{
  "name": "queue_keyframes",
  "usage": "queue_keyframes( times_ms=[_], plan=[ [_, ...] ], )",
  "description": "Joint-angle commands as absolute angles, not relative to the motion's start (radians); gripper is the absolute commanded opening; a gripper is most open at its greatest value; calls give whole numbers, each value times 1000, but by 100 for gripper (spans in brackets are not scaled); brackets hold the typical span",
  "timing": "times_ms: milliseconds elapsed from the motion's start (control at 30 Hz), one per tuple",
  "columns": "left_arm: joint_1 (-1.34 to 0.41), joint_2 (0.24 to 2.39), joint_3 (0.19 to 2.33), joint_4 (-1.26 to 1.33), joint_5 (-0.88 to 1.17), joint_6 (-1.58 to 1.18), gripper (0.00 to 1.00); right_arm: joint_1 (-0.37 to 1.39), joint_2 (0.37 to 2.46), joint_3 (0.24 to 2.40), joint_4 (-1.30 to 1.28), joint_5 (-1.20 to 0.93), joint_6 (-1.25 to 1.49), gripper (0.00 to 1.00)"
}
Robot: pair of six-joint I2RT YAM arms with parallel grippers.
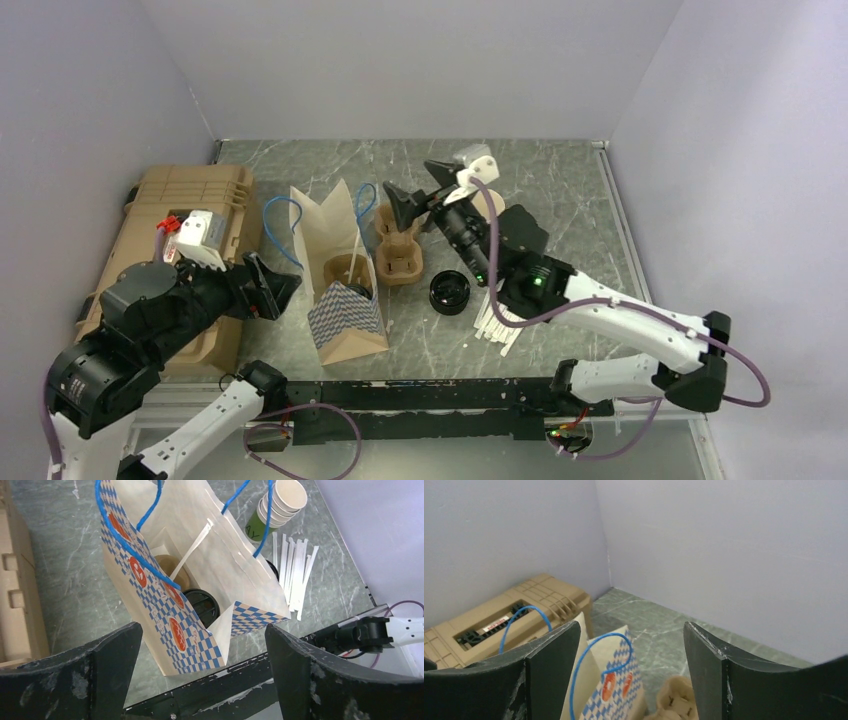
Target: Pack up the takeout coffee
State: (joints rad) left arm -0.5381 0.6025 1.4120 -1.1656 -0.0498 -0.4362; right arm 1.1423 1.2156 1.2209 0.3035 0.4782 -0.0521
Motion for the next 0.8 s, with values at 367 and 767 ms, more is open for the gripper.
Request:
queue_keyframes(
  times_ms=[367,767],
  plan=[
    [-540,680,1462,-1128,-141,-377,99,1141,888,1054,-154,741,48,82],
    [-539,717,1490,-1134,-174,-373,99,1141,720,1012,-551,820,275,84]
  ],
)
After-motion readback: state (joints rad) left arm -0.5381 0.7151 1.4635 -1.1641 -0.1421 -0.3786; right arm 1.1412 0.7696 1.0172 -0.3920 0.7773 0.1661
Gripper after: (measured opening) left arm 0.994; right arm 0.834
